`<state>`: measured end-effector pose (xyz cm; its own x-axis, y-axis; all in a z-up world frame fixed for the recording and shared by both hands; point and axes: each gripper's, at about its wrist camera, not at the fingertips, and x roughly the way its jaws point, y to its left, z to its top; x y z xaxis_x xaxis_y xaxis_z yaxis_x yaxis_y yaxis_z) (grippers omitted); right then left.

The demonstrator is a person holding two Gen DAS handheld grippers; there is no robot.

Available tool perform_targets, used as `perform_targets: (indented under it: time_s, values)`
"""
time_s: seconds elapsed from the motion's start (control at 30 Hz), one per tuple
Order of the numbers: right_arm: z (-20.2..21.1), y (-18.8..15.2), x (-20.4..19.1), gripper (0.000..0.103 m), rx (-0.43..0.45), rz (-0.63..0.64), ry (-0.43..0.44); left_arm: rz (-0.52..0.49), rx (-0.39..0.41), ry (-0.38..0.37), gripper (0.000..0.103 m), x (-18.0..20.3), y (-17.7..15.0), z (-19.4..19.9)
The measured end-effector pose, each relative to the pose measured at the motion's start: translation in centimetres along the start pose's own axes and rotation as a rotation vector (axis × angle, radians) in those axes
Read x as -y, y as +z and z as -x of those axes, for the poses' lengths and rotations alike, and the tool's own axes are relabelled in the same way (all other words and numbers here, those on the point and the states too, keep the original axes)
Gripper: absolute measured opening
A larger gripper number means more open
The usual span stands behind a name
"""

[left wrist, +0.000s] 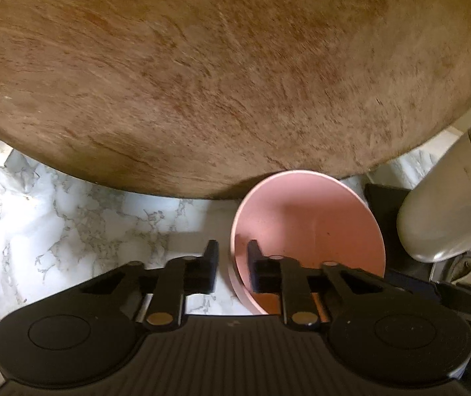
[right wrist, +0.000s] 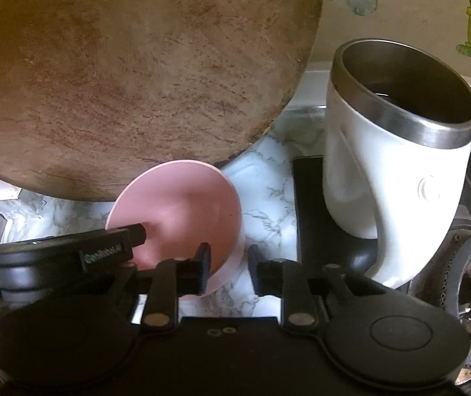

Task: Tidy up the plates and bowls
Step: 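Close both grippers on the rim of the pink bowl, then lift the pink bowl with both grippers and carry it toward the cream bowl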

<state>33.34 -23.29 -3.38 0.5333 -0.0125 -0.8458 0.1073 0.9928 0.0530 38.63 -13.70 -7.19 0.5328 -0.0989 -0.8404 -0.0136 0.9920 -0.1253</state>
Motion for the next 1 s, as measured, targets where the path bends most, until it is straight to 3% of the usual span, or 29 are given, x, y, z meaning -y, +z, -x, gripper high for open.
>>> perform_targets:
  time_s: [0.47, 1.0]
  values:
    - [1.7, -0.5, -0.8, 0.012, 0.004, 0.034, -0.027, -0.031, -0.003, 0.003, 0.009, 0.3, -1.1, 1.6]
    - [9.3, -3.2, -3.6, 0.011, 0.046, 0.126, 0.034, -0.008, 0.026, 0.028, 0.009, -1.2, -4.1, 10.1]
